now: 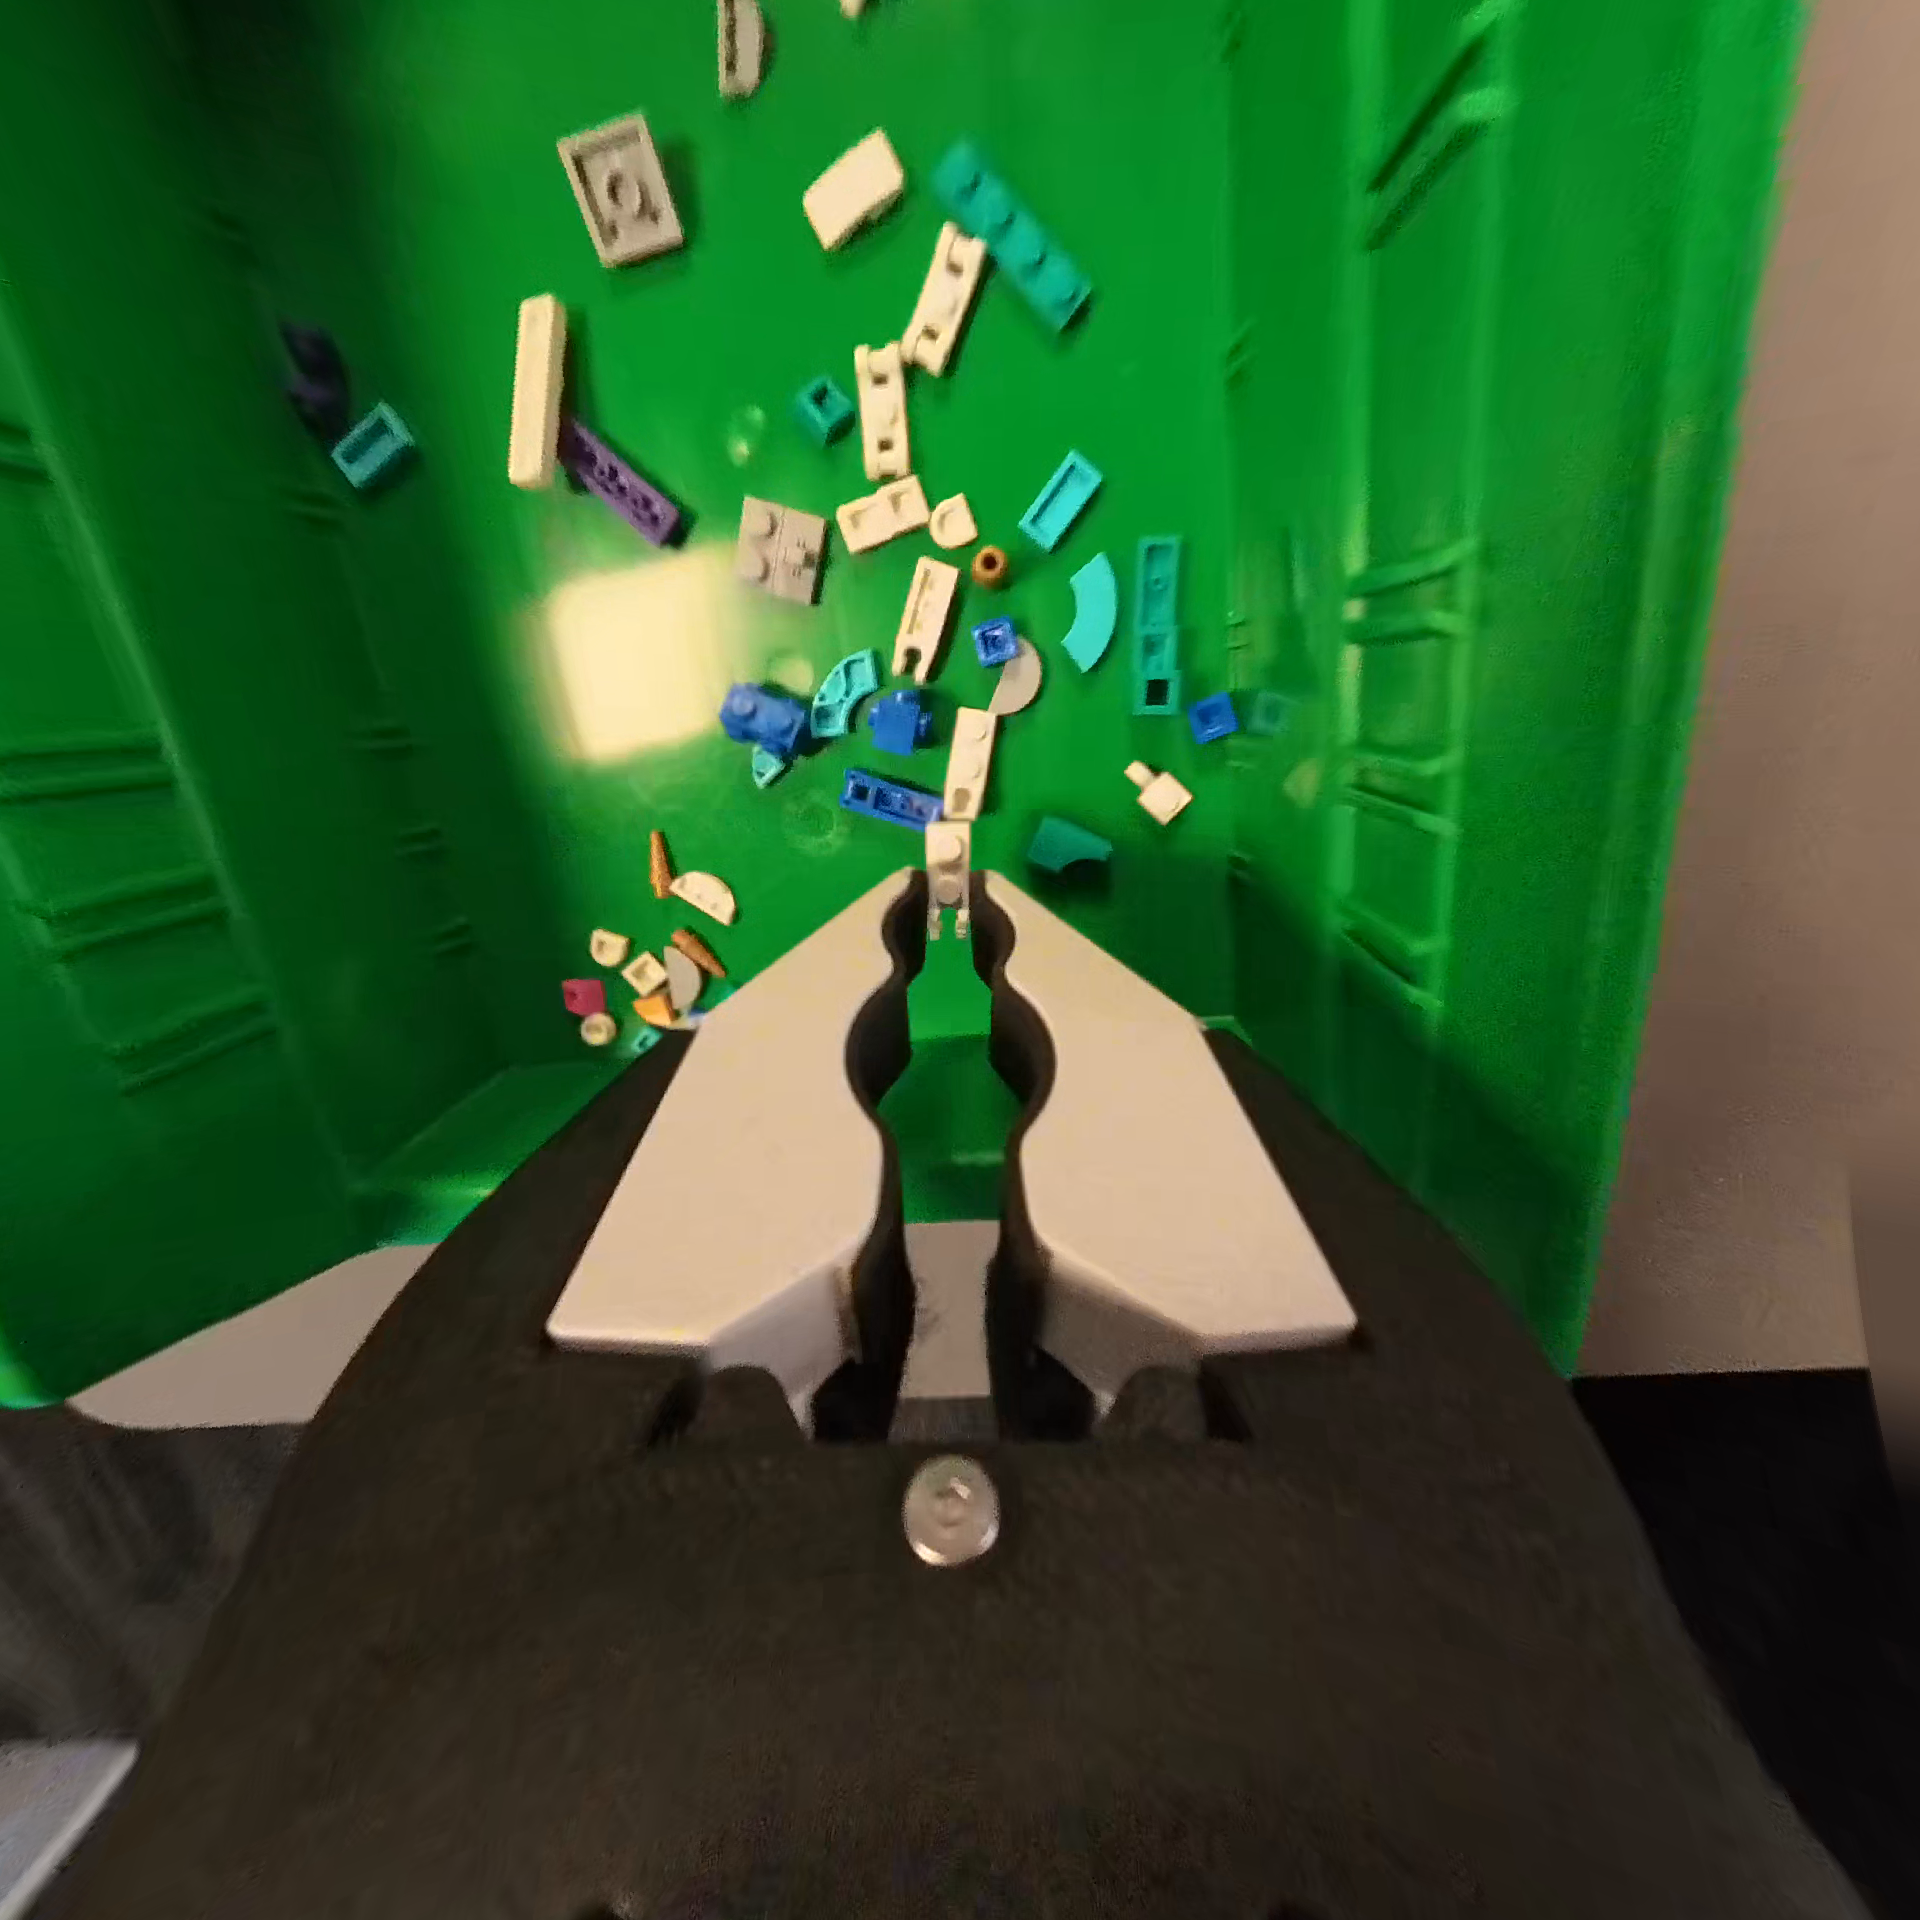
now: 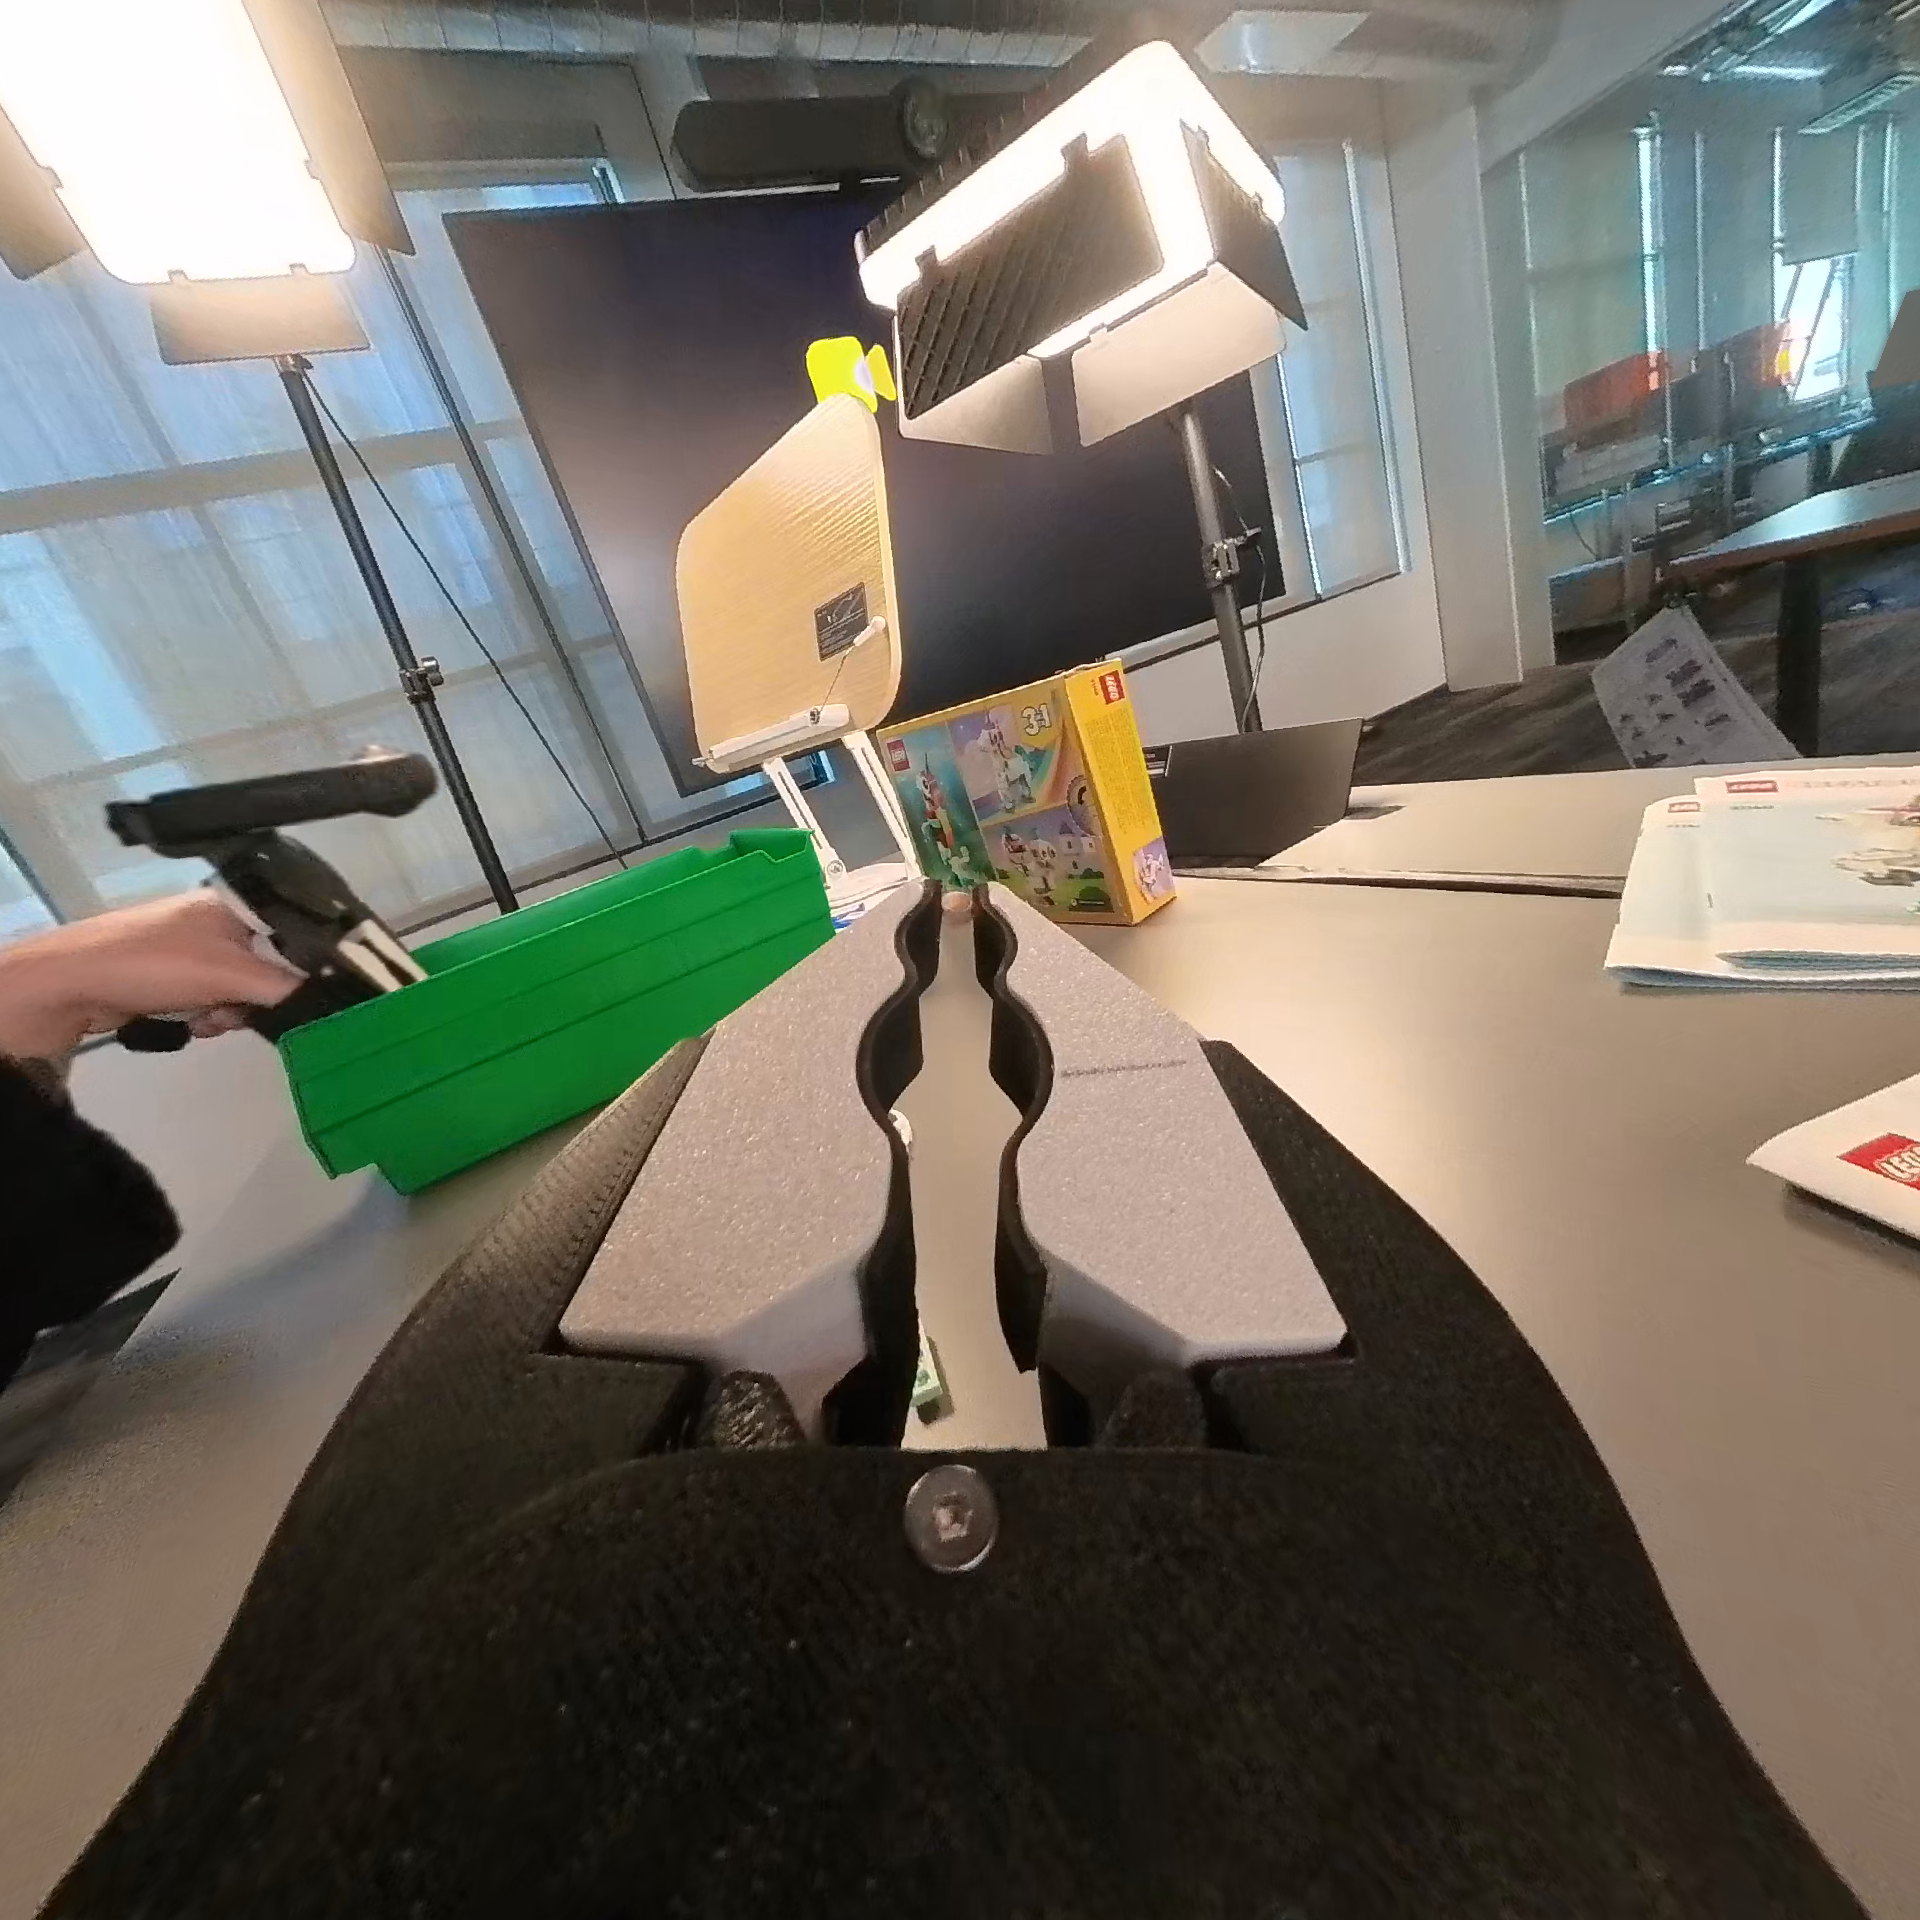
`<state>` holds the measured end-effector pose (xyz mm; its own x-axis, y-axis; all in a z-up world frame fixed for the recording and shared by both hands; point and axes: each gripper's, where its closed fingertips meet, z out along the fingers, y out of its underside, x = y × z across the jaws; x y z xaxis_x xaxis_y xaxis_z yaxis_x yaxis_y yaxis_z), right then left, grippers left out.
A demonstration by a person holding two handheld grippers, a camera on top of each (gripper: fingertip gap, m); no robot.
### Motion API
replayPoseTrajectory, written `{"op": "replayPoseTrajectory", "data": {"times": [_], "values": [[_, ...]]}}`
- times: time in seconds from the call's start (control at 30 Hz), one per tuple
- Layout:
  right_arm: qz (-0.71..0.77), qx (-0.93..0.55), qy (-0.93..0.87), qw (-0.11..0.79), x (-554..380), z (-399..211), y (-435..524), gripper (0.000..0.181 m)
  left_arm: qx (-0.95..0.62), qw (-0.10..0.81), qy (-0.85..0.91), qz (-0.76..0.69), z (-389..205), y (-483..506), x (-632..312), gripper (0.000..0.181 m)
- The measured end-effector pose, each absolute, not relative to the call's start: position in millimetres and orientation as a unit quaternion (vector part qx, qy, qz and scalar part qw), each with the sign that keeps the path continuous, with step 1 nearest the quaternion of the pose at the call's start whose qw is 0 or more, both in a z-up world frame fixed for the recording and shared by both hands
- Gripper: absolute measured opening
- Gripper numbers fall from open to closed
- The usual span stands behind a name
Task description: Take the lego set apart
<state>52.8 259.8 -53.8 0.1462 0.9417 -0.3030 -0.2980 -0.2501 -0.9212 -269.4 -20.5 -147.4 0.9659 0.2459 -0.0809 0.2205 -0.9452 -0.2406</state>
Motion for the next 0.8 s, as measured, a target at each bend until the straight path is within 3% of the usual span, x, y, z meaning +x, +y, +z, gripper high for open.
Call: {"op": "replayPoseTrajectory", "data": {"times": [0.03,0.13,0.23,0.37,0.63,0.7,0.8], "values": [[0.581,-0.537,-0.300,0.534,53,-54,260,0.004,-0.986,0.092,-0.130,0.053,-152,-24,-272,0.007],[0.581,-0.537,-0.300,0.533,53,-54,260,0.004,-0.985,0.041,-0.159,0.049,-164,-32,-281,0.007],[0.580,-0.537,-0.301,0.533,52,-54,260,0.004,-0.983,0.018,-0.178,0.036,-173,-36,-284,0.019],[0.579,-0.537,-0.301,0.534,52,-54,260,0.004,-0.980,0.040,-0.190,0.049,-170,-32,-290,0.031],[0.573,-0.534,-0.307,0.541,52,-53,258,0.004,-0.914,0.291,-0.190,0.211,-70,-2,-306,0.046],[0.571,-0.530,-0.315,0.541,50,-52,254,0.004,-0.879,0.384,-0.146,0.242,-30,13,-285,0.045],[0.576,-0.512,-0.330,0.545,46,-46,244,0.004,-0.837,0.521,-0.022,0.167,12,50,-206,0.045]]}}
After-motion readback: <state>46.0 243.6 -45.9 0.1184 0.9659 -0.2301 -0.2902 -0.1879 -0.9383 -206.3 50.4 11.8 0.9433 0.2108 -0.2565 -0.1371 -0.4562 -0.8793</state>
